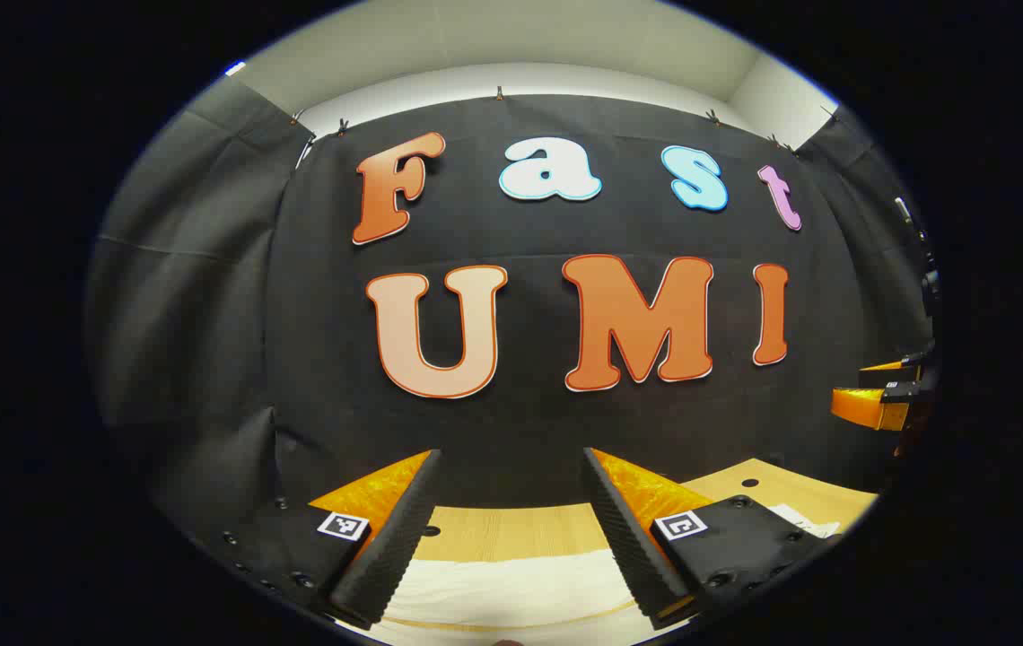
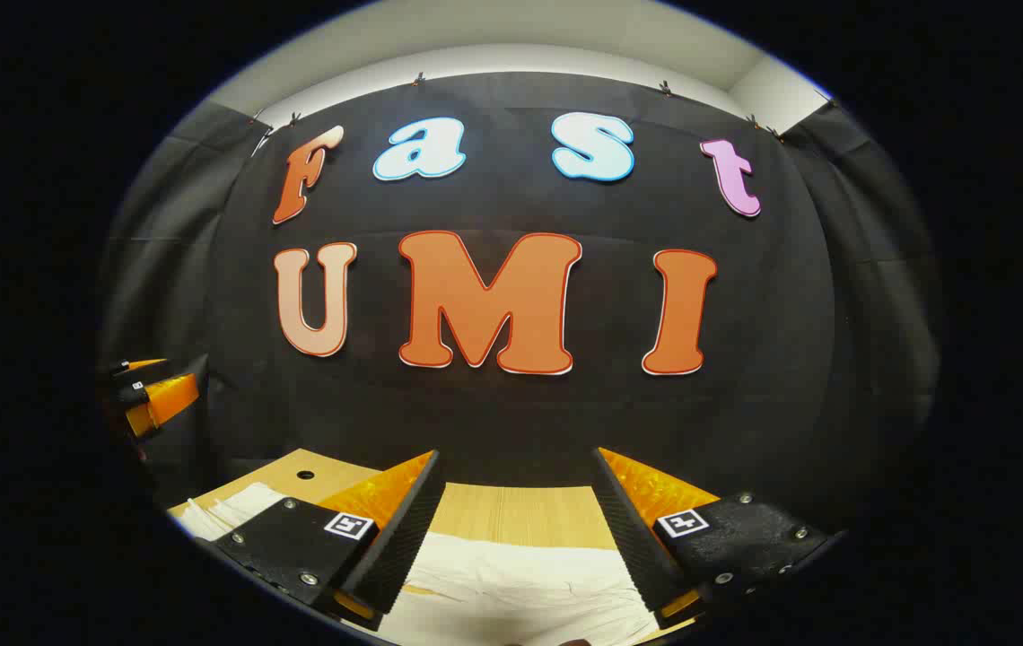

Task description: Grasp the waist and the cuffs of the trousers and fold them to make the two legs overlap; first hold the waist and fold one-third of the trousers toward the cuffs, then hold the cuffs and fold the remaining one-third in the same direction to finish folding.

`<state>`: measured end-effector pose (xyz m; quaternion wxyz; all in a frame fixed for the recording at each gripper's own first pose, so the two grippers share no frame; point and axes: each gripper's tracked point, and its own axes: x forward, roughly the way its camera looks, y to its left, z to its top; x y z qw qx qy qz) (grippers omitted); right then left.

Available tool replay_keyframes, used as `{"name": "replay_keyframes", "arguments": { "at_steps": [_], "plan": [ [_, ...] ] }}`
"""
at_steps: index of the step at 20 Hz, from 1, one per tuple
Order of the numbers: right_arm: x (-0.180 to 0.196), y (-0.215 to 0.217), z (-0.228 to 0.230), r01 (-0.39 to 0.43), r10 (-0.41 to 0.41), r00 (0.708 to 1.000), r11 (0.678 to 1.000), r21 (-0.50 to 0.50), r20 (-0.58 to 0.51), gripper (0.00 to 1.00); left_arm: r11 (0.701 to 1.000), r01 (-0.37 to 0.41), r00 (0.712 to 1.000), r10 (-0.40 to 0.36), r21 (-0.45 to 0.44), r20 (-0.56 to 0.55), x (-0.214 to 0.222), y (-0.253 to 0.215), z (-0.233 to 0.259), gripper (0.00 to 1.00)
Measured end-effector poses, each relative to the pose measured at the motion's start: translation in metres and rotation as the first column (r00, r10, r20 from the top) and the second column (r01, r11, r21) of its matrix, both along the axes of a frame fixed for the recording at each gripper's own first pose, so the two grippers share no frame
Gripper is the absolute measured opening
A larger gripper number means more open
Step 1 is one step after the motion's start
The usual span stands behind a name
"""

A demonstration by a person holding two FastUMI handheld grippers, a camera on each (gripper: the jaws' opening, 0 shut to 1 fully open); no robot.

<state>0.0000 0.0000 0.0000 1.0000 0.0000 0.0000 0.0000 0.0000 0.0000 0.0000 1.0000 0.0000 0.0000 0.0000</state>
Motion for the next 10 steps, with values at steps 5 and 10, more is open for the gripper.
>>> {"name": "replay_keyframes", "arguments": {
  "at_steps": [5, 10],
  "plan": [
    [0.002, 0.008, -0.005, 0.001, -0.001, 1.000, 1.000, 0.001, -0.004, 0.99, 1.000, -0.009, 1.000, 0.009, 0.005, -0.009, 0.001, 0.009, -0.007, 1.00],
    [-0.003, 0.012, -0.016, 0.022, -0.021, 0.999, 1.000, 0.011, -0.034, 0.99, 1.000, -0.010, 1.000, 0.010, -0.007, -0.020, -0.003, 0.017, -0.015, 1.00]
  ]
}}
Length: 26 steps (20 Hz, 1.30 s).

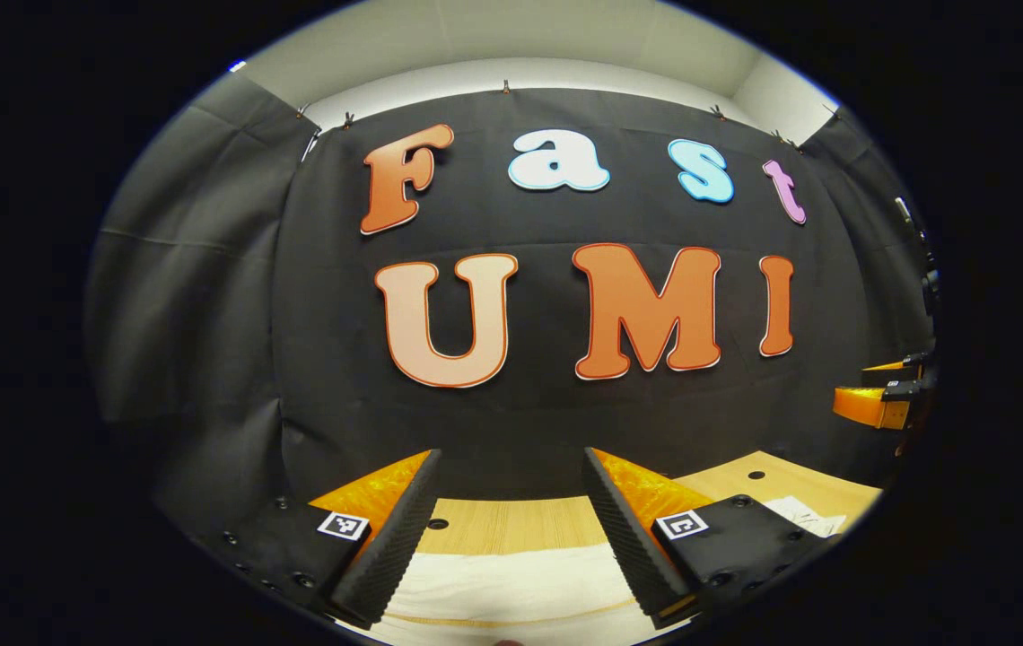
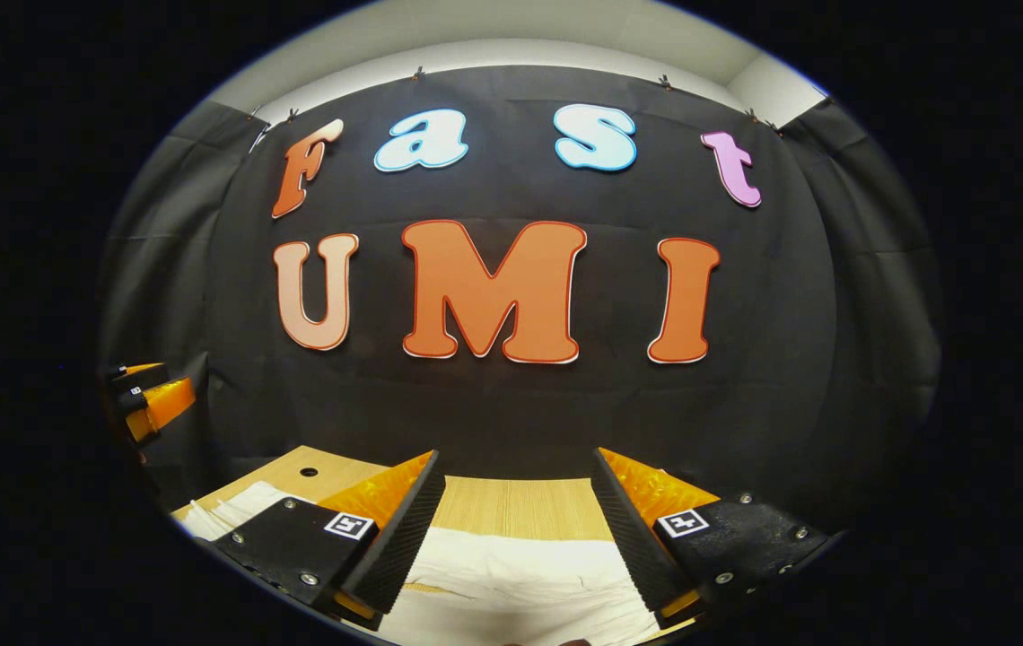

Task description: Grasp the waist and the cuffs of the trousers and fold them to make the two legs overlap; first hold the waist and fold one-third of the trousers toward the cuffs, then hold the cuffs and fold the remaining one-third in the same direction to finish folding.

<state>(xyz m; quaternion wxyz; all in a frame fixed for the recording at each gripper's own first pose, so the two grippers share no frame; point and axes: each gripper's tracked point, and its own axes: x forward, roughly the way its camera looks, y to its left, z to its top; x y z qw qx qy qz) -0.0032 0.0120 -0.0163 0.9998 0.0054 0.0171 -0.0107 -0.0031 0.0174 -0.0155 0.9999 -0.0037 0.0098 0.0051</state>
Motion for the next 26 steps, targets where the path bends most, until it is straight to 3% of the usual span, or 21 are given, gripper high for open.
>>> {"name": "replay_keyframes", "arguments": {
  "at_steps": [12, 17, 21, 26],
  "plan": [
    [-0.041, -0.025, -0.038, 0.181, -0.173, 0.977, 0.981, 0.063, -0.126, 0.99, 0.997, 0.062, 0.995, -0.066, -0.044, -0.077, -0.013, 0.026, -0.037, 1.00],
    [-0.046, -0.046, -0.071, 0.218, -0.185, 0.955, 0.968, 0.127, -0.234, 0.99, 0.999, -0.020, 0.984, 0.013, -0.039, -0.179, -0.021, 0.052, -0.071, 1.00],
    [-0.045, -0.060, -0.107, 0.222, -0.146, 0.924, 0.958, 0.183, -0.355, 0.99, 0.988, -0.108, 0.945, 0.068, -0.107, -0.321, -0.039, 0.065, -0.124, 1.00],
    [-0.049, -0.081, -0.164, 0.282, -0.108, 0.851, 0.919, 0.275, -0.513, 0.98, 0.960, -0.261, 0.846, 0.176, -0.103, -0.504, -0.068, 0.096, -0.181, 1.00]
  ]
}}
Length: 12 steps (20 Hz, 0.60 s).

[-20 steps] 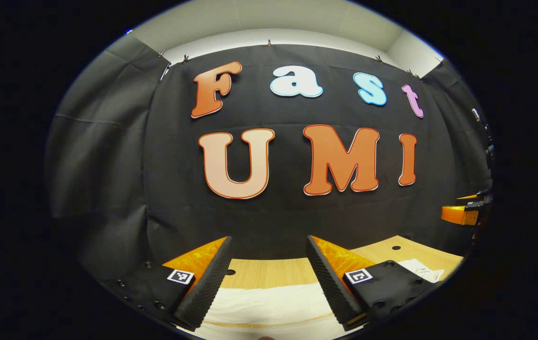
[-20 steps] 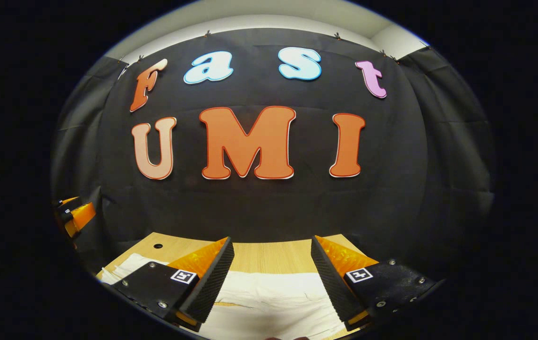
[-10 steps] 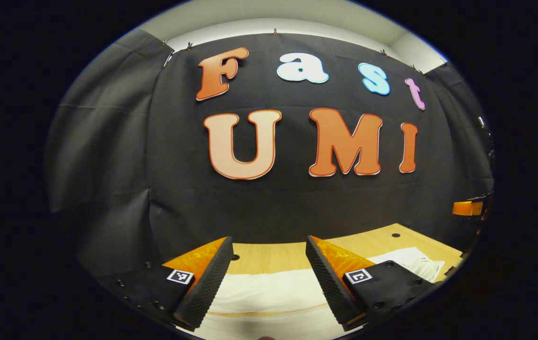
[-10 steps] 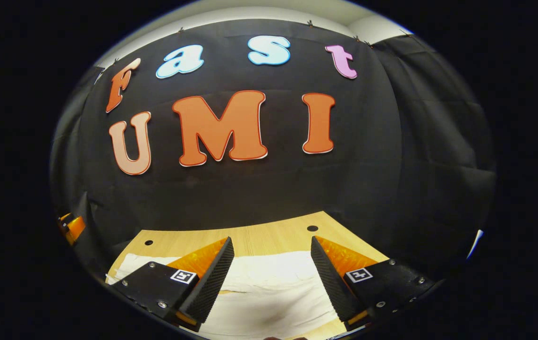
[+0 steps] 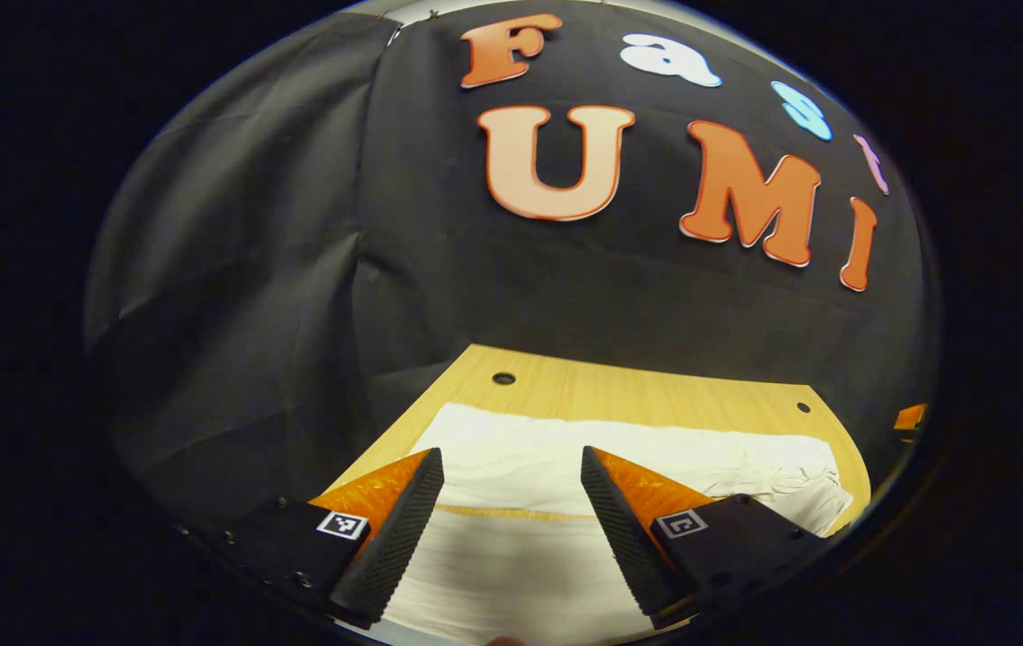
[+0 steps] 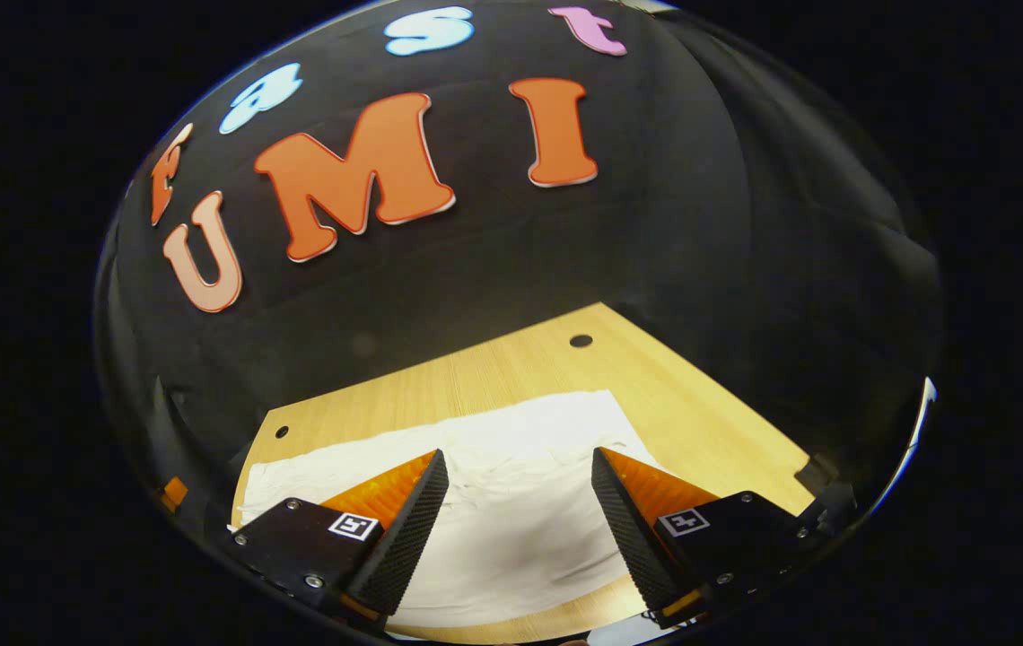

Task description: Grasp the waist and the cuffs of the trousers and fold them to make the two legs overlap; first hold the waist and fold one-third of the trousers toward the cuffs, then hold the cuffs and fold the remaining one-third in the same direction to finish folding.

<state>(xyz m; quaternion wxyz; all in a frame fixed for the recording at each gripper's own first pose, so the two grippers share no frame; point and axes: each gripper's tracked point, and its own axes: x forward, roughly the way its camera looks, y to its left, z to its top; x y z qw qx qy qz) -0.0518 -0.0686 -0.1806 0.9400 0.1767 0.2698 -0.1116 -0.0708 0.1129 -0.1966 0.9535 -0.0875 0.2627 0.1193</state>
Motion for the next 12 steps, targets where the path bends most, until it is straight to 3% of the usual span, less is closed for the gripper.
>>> {"name": "replay_keyframes", "arguments": {
  "at_steps": [3, 7, 10, 12],
  "plan": [
    [0.000, -0.009, -0.030, 0.029, -0.023, 0.996, 0.997, 0.069, -0.080, 0.99, 0.997, -0.059, 0.991, 0.052, -0.055, -0.123, -0.029, 0.015, -0.040, 1.00],
    [-0.011, -0.027, -0.063, 0.063, -0.045, 0.987, 0.992, 0.112, -0.154, 0.98, 0.979, -0.153, 0.948, 0.108, -0.132, -0.299, -0.076, 0.031, -0.087, 1.00],
    [-0.016, -0.034, -0.083, 0.077, -0.048, 0.978, 0.987, 0.138, -0.203, 0.98, 0.933, -0.289, 0.892, 0.181, -0.213, -0.415, -0.112, 0.044, -0.120, 0.98],
    [-0.019, -0.038, -0.095, 0.085, -0.048, 0.969, 0.985, 0.148, -0.240, 0.98, 0.882, -0.386, 0.857, 0.234, -0.271, -0.459, -0.126, 0.053, -0.136, 0.99]
  ]
}}
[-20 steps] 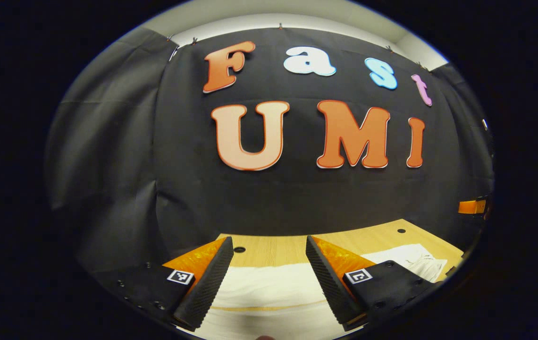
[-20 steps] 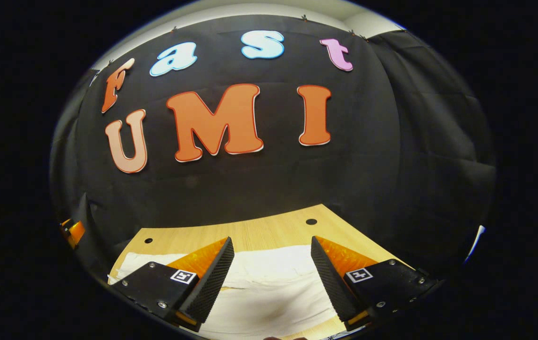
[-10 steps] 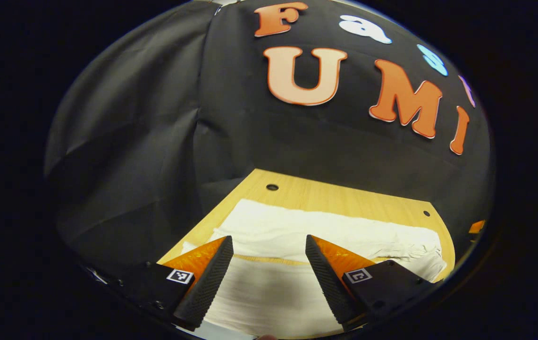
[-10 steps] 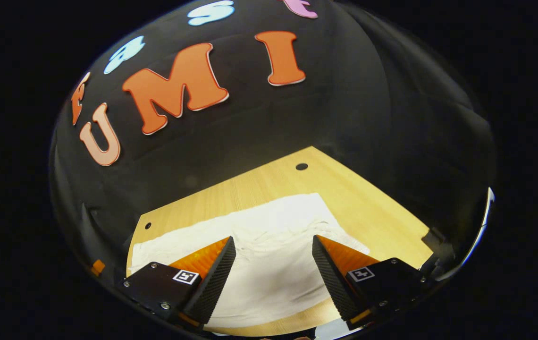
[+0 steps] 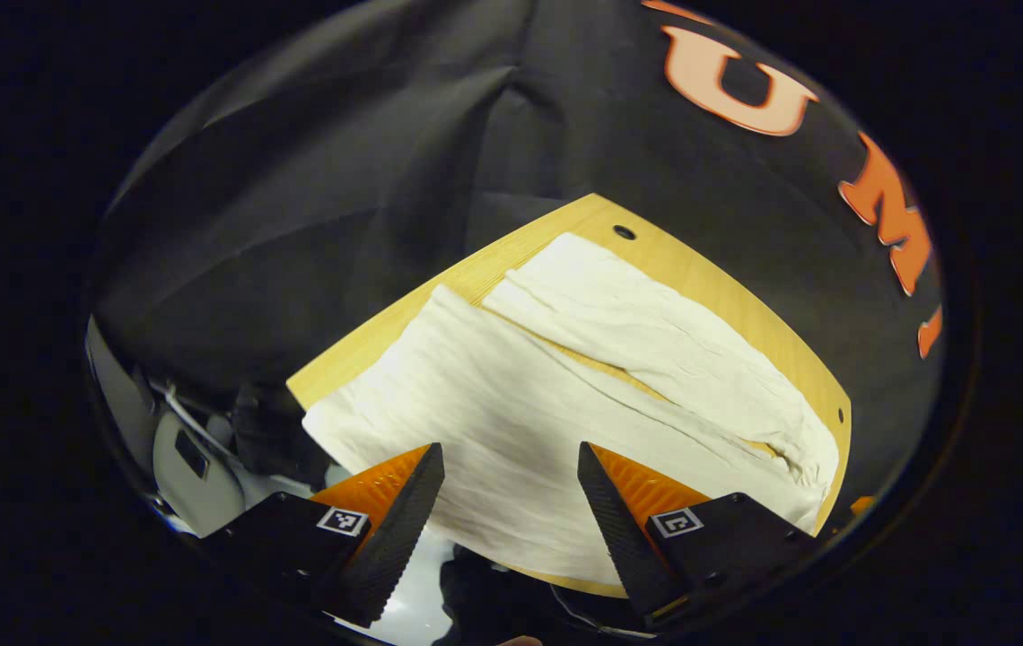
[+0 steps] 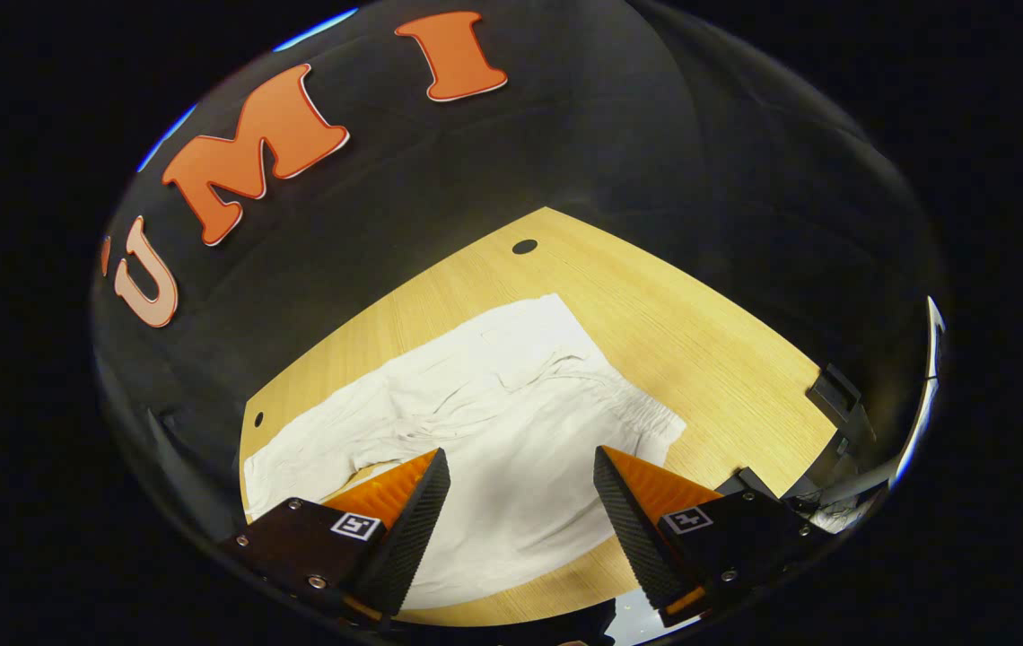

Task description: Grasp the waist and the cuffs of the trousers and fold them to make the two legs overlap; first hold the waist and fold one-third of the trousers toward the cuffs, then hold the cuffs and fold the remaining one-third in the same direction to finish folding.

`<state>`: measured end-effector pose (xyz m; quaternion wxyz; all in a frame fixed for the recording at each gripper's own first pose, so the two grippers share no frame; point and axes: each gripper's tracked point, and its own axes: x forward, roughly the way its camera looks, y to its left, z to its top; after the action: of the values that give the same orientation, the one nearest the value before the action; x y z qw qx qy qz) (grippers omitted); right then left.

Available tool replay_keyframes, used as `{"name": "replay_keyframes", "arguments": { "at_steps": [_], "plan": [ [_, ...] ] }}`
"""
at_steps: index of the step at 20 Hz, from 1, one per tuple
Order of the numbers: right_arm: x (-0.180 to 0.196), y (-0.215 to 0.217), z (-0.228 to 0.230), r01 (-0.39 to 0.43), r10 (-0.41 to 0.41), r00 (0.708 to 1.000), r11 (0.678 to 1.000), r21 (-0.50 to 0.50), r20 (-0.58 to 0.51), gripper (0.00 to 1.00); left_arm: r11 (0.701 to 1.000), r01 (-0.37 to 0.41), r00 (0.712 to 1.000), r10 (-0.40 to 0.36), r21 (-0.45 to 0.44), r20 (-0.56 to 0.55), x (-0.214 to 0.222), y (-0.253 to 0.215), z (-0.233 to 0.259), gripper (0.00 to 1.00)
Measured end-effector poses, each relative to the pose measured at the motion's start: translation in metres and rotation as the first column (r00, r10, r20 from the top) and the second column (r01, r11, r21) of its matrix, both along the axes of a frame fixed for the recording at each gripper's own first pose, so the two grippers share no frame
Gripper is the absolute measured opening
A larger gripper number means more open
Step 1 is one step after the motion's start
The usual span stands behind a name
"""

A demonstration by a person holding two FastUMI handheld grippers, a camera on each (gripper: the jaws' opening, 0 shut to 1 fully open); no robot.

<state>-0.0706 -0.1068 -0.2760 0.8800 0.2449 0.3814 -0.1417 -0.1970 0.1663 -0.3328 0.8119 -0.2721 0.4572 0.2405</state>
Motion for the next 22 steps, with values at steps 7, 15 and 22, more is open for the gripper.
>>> {"name": "replay_keyframes", "arguments": {
  "at_steps": [7, 15, 22],
  "plan": [
    [-0.014, -0.009, -0.045, 0.031, -0.021, 0.992, 0.996, 0.078, -0.125, 0.98, 0.952, -0.230, 0.972, 0.215, -0.202, -0.095, -0.049, 0.020, -0.053, 0.96],
    [-0.017, -0.016, -0.065, 0.047, -0.027, 0.982, 0.994, 0.103, -0.186, 0.97, 0.847, -0.418, 0.909, 0.382, -0.329, -0.168, -0.080, 0.023, -0.079, 0.99],
    [-0.026, -0.028, -0.079, 0.080, -0.054, 0.974, 0.990, 0.113, -0.219, 0.97, 0.828, -0.452, 0.892, 0.432, -0.332, -0.135, -0.064, 0.052, -0.091, 0.99]
  ]
}}
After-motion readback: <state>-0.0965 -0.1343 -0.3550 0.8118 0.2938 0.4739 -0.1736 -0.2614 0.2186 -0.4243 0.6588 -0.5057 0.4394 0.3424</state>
